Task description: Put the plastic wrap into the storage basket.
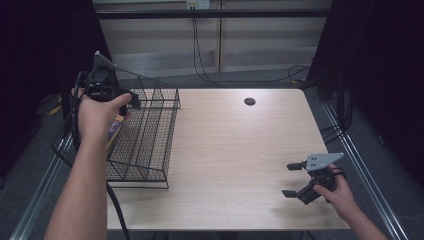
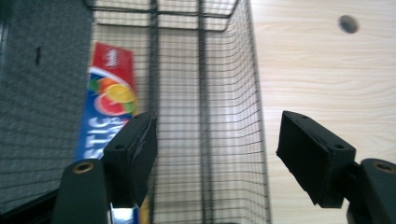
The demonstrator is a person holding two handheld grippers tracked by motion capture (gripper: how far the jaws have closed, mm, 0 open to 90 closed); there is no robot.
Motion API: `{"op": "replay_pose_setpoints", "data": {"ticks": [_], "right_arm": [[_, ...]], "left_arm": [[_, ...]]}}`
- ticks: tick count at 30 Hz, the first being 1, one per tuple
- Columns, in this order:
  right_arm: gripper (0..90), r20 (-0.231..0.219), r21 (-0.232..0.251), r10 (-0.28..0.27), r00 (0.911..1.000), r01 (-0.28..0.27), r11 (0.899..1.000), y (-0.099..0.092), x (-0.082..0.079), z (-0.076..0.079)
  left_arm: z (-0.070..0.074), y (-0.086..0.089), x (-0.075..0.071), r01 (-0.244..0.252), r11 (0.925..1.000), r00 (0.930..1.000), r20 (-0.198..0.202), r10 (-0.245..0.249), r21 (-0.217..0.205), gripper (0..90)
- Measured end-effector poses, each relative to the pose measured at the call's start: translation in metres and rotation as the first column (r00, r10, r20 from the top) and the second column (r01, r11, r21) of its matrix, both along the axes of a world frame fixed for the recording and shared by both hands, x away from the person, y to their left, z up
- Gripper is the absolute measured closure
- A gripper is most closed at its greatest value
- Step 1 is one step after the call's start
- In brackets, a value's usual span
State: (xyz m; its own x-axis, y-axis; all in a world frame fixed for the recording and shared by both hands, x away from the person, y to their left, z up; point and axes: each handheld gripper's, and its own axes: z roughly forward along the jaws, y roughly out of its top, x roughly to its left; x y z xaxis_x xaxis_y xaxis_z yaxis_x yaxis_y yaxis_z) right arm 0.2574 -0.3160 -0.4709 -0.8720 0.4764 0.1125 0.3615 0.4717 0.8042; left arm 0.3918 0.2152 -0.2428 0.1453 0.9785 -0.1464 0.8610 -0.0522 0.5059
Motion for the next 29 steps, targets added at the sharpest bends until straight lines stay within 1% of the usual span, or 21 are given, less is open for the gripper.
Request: {"op": "replay_pose_setpoints", "data": {"ticks": [1, 4, 8, 9, 10, 16, 19, 21, 24, 27, 28, 29], "right_arm": [[3.0, -0.005, 0.001, 0.002, 1.0000, -0.002, 1.000, 0.000, 0.000, 0.000], [3.0, 0.002, -0.003, 0.001, 1.0000, -0.001, 1.000, 0.001, 0.000, 0.000], [3.0, 0.003, 0.001, 0.003, 1.0000, -0.003, 1.000, 0.001, 0.000, 0.000], [3.0, 0.004, -0.001, 0.002, 1.0000, -0.002, 1.000, 0.001, 0.000, 0.001], [3.0, 0.003, -0.001, 0.002, 1.0000, -0.002, 1.000, 0.001, 0.000, 0.000], [3.0, 0.004, -0.003, 0.004, 1.0000, -0.004, 1.000, 0.001, 0.000, 0.000], [3.0, 0.007, -0.002, 0.006, 1.0000, -0.006, 1.000, 0.001, 0.000, 0.000], [3.0, 0.007, -0.001, 0.006, 1.0000, -0.006, 1.000, 0.001, 0.000, 0.000], [3.0, 0.005, 0.000, 0.005, 1.0000, -0.005, 1.000, 0.001, 0.000, 0.000], [2.9, 0.008, -0.008, 0.002, 1.0000, -0.002, 1.000, 0.002, 0.000, 0.000], [2.8, 0.008, -0.006, 0.002, 1.0000, -0.002, 1.000, 0.002, 0.000, 0.000], [2.8, 0.011, -0.010, 0.000, 0.9999, 0.000, 1.000, 0.002, 0.000, -0.001]], "left_arm": [[0.000, -0.004, 0.000, 0.012, 0.9999, 0.9999, 0.004, -0.012, 0.000, 28.7], [-0.002, -0.015, -0.002, 0.039, 0.9991, 0.9989, 0.025, -0.039, -0.014, 26.8], [-0.005, -0.028, -0.003, 0.084, 0.9962, 0.9956, 0.045, -0.082, -0.025, 23.6], [-0.006, -0.031, -0.003, 0.097, 0.9948, 0.9945, 0.042, -0.096, -0.031, 23.3], [-0.007, -0.035, -0.004, 0.107, 0.9937, 0.9933, 0.047, -0.106, -0.033, 23.1], [-0.017, -0.050, -0.006, 0.144, 0.9882, 0.9887, 0.051, -0.141, -0.053, 22.5], [-0.025, -0.056, -0.007, 0.162, 0.9840, 0.9859, 0.052, -0.159, -0.074, 21.8], [-0.029, -0.059, -0.007, 0.177, 0.9820, 0.9832, 0.058, -0.173, -0.067, 21.4], [-0.034, -0.064, -0.008, 0.180, 0.9816, 0.9823, 0.066, -0.175, -0.066, 20.4], [-0.037, -0.066, -0.008, 0.203, 0.9776, 0.9779, 0.063, -0.199, -0.057, 19.2], [-0.039, -0.068, -0.009, 0.199, 0.9780, 0.9783, 0.073, -0.194, -0.064, 18.8], [-0.040, -0.068, -0.009, 0.211, 0.9757, 0.9758, 0.073, -0.206, -0.061, 18.7]]}}
